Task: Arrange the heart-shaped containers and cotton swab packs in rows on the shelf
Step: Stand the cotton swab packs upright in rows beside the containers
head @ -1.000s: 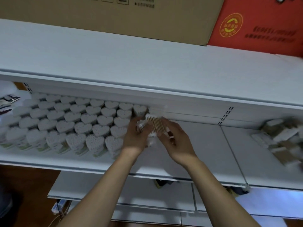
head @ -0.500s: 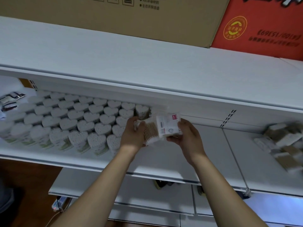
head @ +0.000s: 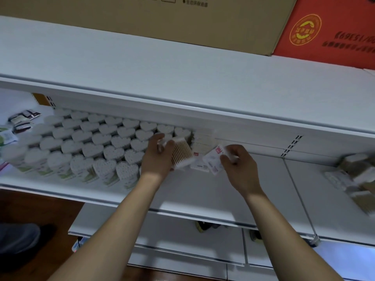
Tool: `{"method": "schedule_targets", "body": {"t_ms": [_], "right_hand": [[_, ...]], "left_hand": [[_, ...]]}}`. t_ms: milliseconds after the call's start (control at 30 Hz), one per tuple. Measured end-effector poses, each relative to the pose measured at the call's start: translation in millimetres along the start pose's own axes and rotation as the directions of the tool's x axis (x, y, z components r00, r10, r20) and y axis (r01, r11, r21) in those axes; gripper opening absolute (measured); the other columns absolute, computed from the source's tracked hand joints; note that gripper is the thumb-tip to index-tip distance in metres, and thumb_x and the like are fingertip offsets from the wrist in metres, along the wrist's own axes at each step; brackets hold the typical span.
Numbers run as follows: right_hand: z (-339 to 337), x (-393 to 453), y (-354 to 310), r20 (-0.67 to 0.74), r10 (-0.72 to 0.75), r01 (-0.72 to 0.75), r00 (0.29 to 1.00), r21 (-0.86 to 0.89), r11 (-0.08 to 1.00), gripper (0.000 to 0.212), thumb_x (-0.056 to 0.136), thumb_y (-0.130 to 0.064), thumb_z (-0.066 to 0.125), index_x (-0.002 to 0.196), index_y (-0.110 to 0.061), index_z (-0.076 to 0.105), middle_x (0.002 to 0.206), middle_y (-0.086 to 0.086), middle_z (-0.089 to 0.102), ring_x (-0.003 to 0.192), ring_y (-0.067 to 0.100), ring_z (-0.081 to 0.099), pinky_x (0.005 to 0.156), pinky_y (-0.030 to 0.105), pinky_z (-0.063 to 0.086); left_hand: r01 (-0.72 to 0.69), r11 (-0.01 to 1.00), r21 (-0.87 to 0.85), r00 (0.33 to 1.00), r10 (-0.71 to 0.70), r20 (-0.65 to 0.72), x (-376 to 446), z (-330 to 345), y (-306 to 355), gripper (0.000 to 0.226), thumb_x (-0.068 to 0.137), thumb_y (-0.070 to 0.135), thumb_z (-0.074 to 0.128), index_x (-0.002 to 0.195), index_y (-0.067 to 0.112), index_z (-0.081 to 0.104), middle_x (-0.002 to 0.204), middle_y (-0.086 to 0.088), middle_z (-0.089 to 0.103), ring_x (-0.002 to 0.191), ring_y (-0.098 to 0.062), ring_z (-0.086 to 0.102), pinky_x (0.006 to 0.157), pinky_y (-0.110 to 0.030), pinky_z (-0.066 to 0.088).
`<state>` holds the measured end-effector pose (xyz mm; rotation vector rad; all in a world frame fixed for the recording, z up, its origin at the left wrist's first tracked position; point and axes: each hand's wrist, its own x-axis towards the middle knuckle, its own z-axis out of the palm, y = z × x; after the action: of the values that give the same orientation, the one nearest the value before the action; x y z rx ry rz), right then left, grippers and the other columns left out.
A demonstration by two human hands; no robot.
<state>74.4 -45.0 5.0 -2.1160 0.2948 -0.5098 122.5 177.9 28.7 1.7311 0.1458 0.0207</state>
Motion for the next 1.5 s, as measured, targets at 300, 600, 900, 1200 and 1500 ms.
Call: {"method": "schedule_targets", "body": {"t_ms": [300,600,900,1200,1500], "right_hand": [[57,-6,21,0.160,-0.416,0.446,0.895,-0.326,0.834,0.038,0.080,-0.001,0.070,0.114,-0.018,0.073,0.112,0.004,0.063,0.102,0.027,0.056,0.082,0.033,0.052],[67,-2,30,0.069,-0.525,0.491,0.849,-0.472,0.732,0.034,0.075,0.001,0.074,0.107,-0.012,0.075,0.104,0.012,0.063,0.097,0.032,0.052,0.079,0.039,0.052],[58,-9,23,-0.025,-0.476,0.411,0.879,-0.467,0.783,0.041,0.090,-0.017,0.055,0.130,-0.010,0.063,0.128,0.016,0.056,0.115,0.037,0.053,0.093,0.047,0.050],[28,-24,1,0.177,-0.607,0.631,0.775,-0.179,0.754,0.045,0.091,-0.023,0.061,0.135,-0.011,0.059,0.143,0.008,0.051,0.130,0.024,0.049,0.108,0.029,0.041],[7,-28,-25,0.100,0.140,-0.172,0.985,0.583,0.794,0.027,0.095,-0.005,0.063,0.116,-0.021,0.059,0.101,0.009,0.073,0.076,0.021,0.072,0.061,0.030,0.058]], "left_hand": [[0.015,0.997,-0.069,1.000,-0.016,-0.016,-1,-9,-4,0.036,0.097,0.033,0.061,0.132,0.026,0.052,0.126,-0.006,0.056,0.101,-0.026,0.063,0.045,-0.019,0.053],[0.012,0.994,-0.108,1.000,-0.011,0.012,-4,-13,-8,0.032,0.098,0.031,0.061,0.129,0.027,0.054,0.116,0.001,0.056,0.090,-0.011,0.062,0.055,-0.027,0.059],[0.022,0.993,-0.115,0.998,-0.016,0.058,-5,-3,-8,0.035,0.096,0.033,0.063,0.129,0.026,0.054,0.120,-0.002,0.056,0.091,-0.007,0.061,0.054,-0.025,0.058],[0.088,0.983,-0.162,0.993,-0.073,0.097,-9,24,-3,0.036,0.092,0.039,0.068,0.120,0.021,0.055,0.120,-0.007,0.059,0.096,-0.017,0.063,0.055,-0.035,0.061],[0.092,0.988,-0.125,0.979,-0.066,0.193,-16,32,5,0.030,0.100,0.034,0.055,0.129,0.025,0.052,0.117,-0.004,0.060,0.093,-0.018,0.066,0.069,-0.044,0.063]]}}
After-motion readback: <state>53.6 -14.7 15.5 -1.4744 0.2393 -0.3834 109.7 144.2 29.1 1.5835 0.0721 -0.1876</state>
